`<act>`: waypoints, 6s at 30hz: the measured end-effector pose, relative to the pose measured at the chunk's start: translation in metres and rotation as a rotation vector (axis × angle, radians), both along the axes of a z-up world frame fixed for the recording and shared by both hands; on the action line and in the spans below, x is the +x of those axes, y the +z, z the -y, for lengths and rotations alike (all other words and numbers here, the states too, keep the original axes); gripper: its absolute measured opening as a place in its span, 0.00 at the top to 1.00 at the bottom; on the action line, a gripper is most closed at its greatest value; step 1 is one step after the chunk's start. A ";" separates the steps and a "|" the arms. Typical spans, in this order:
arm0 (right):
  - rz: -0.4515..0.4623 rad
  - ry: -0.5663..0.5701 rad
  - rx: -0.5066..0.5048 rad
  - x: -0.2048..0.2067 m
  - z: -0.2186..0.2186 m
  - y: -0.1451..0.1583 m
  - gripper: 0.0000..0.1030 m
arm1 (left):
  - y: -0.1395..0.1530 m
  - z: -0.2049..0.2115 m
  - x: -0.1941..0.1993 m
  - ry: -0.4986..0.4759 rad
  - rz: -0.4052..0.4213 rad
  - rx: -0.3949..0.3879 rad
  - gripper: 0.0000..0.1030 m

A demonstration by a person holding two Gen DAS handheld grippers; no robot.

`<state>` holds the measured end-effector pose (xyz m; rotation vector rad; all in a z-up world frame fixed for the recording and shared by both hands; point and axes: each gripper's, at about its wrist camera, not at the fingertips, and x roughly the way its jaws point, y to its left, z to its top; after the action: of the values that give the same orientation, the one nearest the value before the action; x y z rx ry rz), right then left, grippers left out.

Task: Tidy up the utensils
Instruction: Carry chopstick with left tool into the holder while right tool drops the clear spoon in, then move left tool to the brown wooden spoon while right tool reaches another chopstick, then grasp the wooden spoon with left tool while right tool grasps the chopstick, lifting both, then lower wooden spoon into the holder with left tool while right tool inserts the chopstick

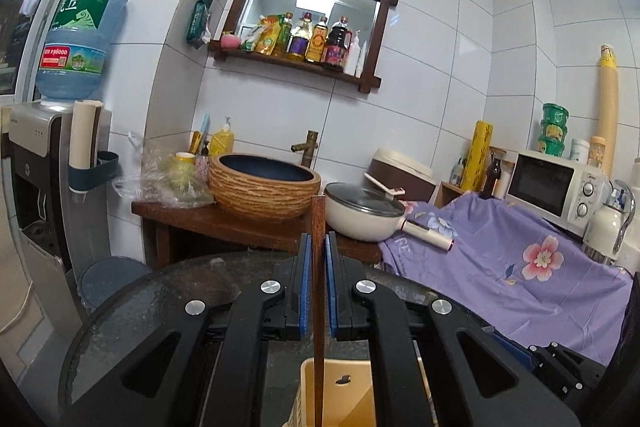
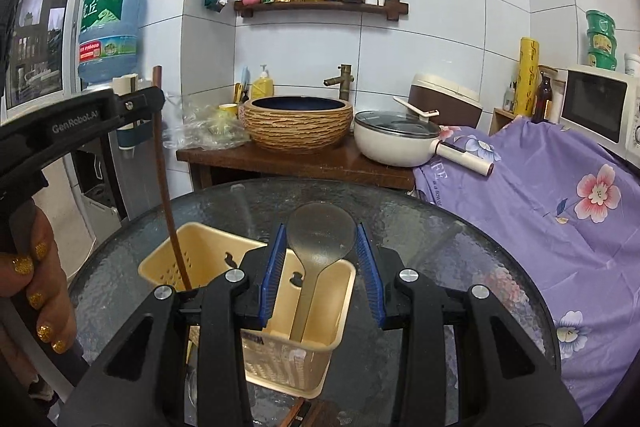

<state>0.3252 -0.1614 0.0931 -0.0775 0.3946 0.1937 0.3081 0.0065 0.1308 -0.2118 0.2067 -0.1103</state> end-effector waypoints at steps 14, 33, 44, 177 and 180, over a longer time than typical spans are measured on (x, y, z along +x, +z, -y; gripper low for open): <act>-0.013 0.010 -0.045 -0.007 -0.007 -0.021 0.64 | -0.029 0.005 0.003 -0.035 -0.069 0.067 0.93; -0.077 -0.009 0.038 -0.058 0.018 -0.022 0.33 | -0.027 -0.026 -0.038 -0.081 -0.158 0.028 0.12; -0.294 0.004 0.018 -0.088 0.018 -0.081 0.32 | -0.079 -0.051 -0.064 -0.097 -0.359 0.095 0.08; -0.309 0.360 0.169 -0.115 0.008 -0.014 0.93 | -0.047 -0.038 -0.132 -0.329 -0.358 0.105 0.86; -0.287 0.352 0.187 -0.115 0.013 -0.007 0.93 | -0.042 -0.037 -0.133 -0.336 -0.344 0.108 0.86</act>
<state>0.2100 -0.1747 0.0863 0.0671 0.6462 0.5924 0.1751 0.0432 0.0891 -0.0850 0.5895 -0.3960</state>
